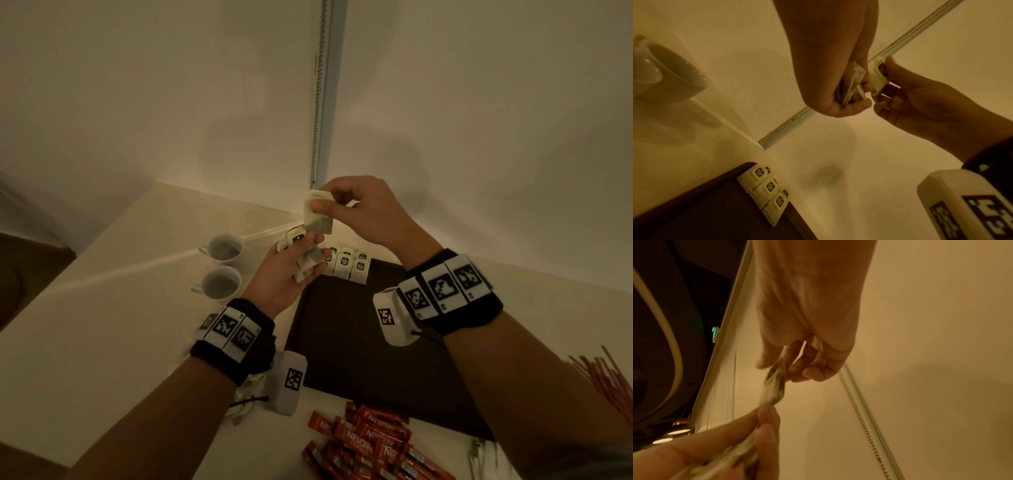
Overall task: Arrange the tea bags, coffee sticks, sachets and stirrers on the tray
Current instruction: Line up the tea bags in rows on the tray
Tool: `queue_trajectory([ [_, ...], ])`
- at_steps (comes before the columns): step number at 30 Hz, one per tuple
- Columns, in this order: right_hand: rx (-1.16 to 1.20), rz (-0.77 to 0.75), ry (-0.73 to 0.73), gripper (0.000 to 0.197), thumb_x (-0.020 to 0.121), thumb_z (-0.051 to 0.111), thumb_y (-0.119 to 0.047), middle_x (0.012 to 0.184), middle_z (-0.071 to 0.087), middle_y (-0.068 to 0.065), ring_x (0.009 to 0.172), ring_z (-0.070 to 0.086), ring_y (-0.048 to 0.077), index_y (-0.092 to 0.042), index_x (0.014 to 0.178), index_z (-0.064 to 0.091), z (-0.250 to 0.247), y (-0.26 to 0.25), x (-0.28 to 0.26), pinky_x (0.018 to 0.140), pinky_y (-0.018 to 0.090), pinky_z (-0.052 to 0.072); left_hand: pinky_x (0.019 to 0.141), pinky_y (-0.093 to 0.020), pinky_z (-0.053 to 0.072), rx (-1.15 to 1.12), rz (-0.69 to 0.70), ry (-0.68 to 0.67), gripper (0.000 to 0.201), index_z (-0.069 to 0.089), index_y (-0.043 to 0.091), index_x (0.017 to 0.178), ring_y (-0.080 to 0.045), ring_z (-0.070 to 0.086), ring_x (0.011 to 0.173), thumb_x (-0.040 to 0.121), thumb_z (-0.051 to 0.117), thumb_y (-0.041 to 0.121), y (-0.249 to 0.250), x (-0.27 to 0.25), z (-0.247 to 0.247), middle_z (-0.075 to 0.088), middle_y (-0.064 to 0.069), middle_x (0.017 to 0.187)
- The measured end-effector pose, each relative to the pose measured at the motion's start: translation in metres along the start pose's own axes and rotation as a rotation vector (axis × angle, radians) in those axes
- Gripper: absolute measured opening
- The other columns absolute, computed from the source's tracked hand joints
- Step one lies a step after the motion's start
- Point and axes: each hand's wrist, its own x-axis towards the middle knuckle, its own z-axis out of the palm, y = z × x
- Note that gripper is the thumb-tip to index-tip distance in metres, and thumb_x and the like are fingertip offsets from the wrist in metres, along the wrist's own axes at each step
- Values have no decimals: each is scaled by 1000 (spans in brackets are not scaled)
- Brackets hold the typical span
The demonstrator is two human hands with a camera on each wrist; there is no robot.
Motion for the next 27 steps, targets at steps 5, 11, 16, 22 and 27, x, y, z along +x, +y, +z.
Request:
queue_trajectory([
  [5, -51, 14, 35, 10, 83, 70, -20, 68, 62, -12, 59, 55, -3, -14, 90, 73, -2, 3, 1, 58, 8, 42, 60, -23, 53, -32, -28, -13, 5, 63, 18, 88, -12, 66, 73, 88, 58, 19, -4, 0, 2, 67, 4, 80],
  [11, -350, -99, -69, 17, 84, 68, -27, 70, 54, -10, 60, 46, -5, -11, 86, 74, -11, -5, 4, 61, 2, 33, 55, -25, 51, 160, 30, -13, 8, 57, 21, 88, -14, 64, 67, 92, 56, 14, -4, 2, 4, 64, 1, 79],
  [16, -303, -123, -64, 22, 83, 68, -33, 71, 65, -2, 65, 58, 7, -12, 80, 73, -9, -7, 1, 64, 19, 45, 56, -24, 52, 219, 54, -38, 7, 56, 17, 89, -12, 65, 67, 93, 55, 11, -4, 3, 9, 67, 4, 76],
  [22, -148, -1, -52, 15, 82, 71, -29, 70, 64, -11, 63, 59, 0, -14, 84, 73, -13, 7, -4, 60, 12, 46, 55, -24, 50, 282, 124, 29, 12, 55, 22, 86, -12, 66, 65, 92, 57, 12, 0, 4, 7, 67, 5, 74],
  [27, 116, 177, -99, 5, 86, 66, -12, 76, 65, -2, 65, 65, 11, -16, 87, 63, -8, 24, -14, 57, 22, 54, 51, -22, 49, 527, 271, 118, 12, 61, 25, 89, -15, 64, 67, 86, 67, 15, 11, 5, 2, 66, 0, 77],
])
